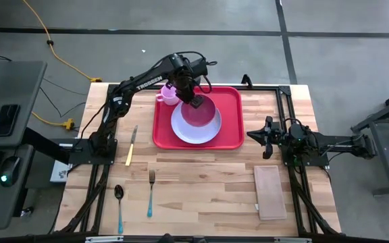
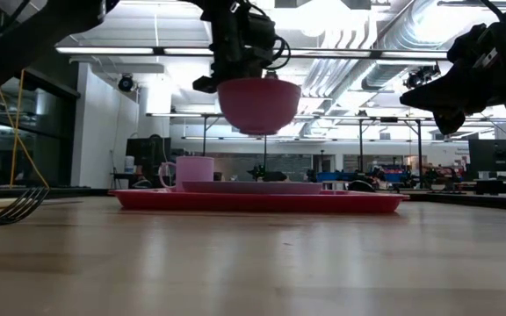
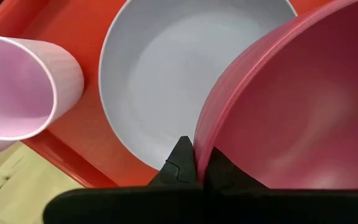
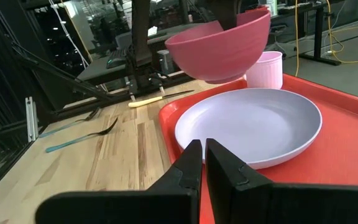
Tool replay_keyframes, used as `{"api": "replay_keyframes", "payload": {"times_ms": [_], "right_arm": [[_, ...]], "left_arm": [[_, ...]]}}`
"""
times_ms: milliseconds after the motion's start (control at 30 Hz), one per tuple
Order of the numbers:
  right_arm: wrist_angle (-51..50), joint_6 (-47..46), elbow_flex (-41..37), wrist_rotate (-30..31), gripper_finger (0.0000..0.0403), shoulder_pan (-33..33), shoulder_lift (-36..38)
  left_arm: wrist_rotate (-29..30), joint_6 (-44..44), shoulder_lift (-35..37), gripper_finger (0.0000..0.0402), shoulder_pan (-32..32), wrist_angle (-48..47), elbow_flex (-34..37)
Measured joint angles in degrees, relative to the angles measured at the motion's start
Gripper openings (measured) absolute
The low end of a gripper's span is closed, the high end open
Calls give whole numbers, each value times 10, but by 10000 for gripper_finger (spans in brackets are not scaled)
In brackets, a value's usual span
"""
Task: Set up tray
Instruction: Put the red bowl on the blue plate on the orange serving tray
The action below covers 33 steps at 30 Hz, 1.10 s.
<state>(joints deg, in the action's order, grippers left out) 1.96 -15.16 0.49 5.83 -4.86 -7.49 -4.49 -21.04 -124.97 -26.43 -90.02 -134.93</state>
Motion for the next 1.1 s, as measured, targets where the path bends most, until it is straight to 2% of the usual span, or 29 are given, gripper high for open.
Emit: {"api": "replay_keyframes", "payload": {"times_ms": [167,767,1100], "right_arm": [[0,1,0,0,0,0,0],[0,-3,0,0,0,0,0],[0,-4,0,3,0,0,0]], "left_arm": [[4,7,0,15,-3,3,5],[2,28,-1,14,-20,83,135],[-14,40,0,14,-40,120,148]]}}
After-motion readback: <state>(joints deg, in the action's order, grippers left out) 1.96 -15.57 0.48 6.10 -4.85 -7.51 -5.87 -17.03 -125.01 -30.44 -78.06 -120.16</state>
